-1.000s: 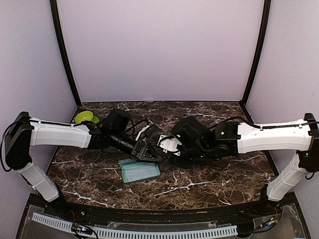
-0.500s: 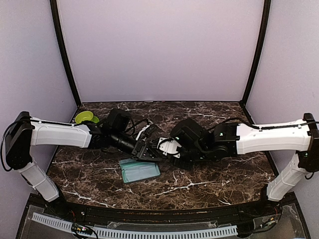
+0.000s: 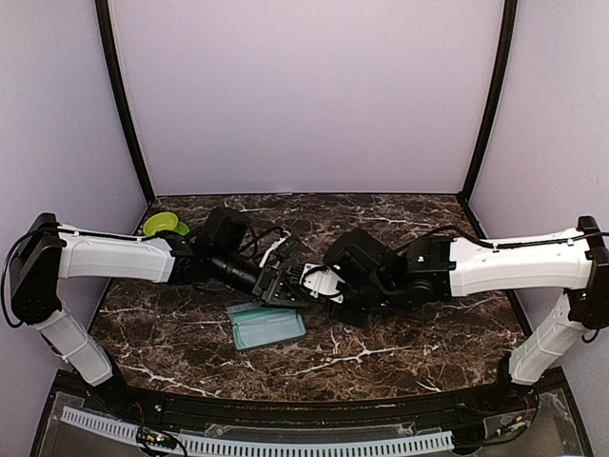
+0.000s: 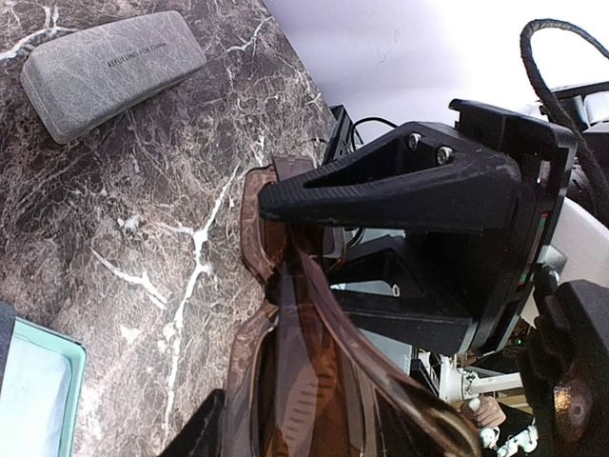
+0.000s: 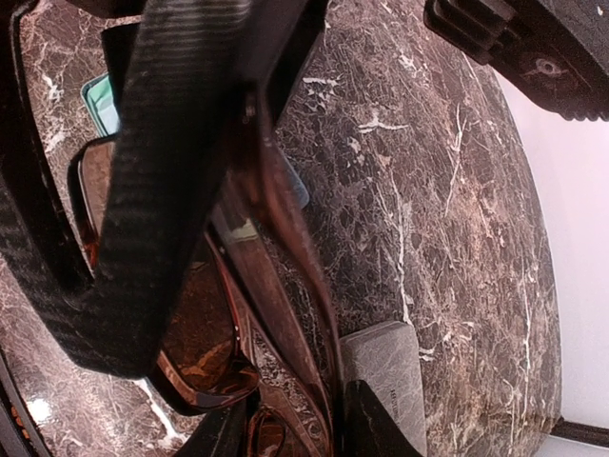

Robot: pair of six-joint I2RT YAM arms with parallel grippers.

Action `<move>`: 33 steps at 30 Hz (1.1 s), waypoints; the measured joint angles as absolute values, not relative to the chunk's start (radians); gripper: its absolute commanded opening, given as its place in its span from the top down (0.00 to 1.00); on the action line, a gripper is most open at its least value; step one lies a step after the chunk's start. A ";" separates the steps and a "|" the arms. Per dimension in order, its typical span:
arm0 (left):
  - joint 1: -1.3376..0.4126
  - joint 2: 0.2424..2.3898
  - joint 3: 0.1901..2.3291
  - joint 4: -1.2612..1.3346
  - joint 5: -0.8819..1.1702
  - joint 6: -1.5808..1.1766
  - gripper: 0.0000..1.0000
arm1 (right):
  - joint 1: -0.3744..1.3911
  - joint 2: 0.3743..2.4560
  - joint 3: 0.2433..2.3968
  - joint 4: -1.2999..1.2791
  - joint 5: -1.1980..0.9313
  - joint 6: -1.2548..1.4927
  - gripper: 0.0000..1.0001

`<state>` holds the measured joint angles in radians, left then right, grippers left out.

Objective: Organize the sunglasses
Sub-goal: Pass from the left arm to the right

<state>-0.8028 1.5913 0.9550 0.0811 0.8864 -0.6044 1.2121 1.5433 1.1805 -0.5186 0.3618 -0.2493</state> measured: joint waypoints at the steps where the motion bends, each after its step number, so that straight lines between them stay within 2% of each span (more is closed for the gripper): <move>1: -0.803 1.591 0.955 0.081 0.885 -0.604 0.54 | 1.212 1.543 1.180 -0.518 0.362 -0.249 0.67; 6: -0.803 1.591 0.955 0.083 0.879 -0.603 0.35 | 1.210 1.543 1.176 -0.516 0.364 -0.237 0.68; 10: -0.803 1.589 0.951 0.079 0.879 -0.596 0.28 | 1.200 1.543 1.169 -0.510 0.376 -0.223 0.69; 22: -0.803 1.565 0.919 0.079 0.872 -0.574 0.22 | 1.179 1.540 1.137 -0.493 0.376 -0.198 0.70; 33: -0.765 1.388 0.825 0.093 0.748 -0.481 0.21 | 1.153 1.509 1.119 -0.500 0.245 -0.162 0.70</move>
